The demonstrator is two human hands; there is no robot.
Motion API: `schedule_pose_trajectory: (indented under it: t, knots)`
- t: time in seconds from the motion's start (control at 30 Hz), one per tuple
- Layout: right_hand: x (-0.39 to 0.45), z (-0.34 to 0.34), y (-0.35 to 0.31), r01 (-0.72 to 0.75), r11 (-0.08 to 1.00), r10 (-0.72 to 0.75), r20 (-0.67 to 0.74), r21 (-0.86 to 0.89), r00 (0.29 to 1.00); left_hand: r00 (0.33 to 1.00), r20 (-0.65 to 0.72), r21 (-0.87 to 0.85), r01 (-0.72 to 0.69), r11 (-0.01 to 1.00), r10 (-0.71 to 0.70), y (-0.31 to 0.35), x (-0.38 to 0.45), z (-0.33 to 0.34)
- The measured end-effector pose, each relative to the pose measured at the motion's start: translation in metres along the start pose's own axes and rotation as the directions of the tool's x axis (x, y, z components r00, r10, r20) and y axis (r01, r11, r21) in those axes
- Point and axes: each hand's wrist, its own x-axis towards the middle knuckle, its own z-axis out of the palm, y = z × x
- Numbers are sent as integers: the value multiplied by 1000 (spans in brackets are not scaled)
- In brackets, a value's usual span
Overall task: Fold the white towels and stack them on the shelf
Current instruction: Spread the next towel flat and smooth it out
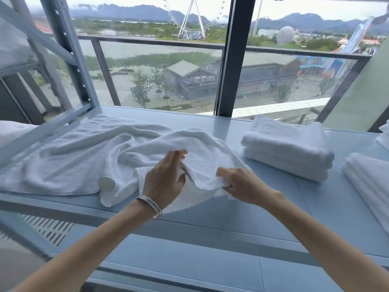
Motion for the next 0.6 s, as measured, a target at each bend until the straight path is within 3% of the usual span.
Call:
schedule_pose_trajectory:
  t: [0.1, 0.2, 0.3, 0.43, 0.5, 0.6]
  knots:
    - [7, 5, -28, -46, 996, 45, 6, 82, 999, 978, 102, 111, -191, 975, 180, 3, -13, 2]
    - [13, 13, -45, -61, 985, 63, -7, 164, 998, 952, 229, 330, -271, 904, 201, 7, -29, 8]
    - [9, 14, -44, -3, 986, 5, -14, 166, 1000, 967, 177, 390, -241, 889, 184, 1, -37, 6]
    - [4, 5, -25, 57, 998, -56, 21, -15, 998, 988, 58, 361, -154, 920, 142, -2, -34, -22]
    - [12, -2, -19, 49, 991, -48, 4, -121, 999, 997, 0, 323, -71, 944, 75, -2, -28, -38]
    - [26, -23, -14, -19, 990, 5, -101, -142, 995, 995, -48, 147, 96, 984, -90, -9, -18, -60]
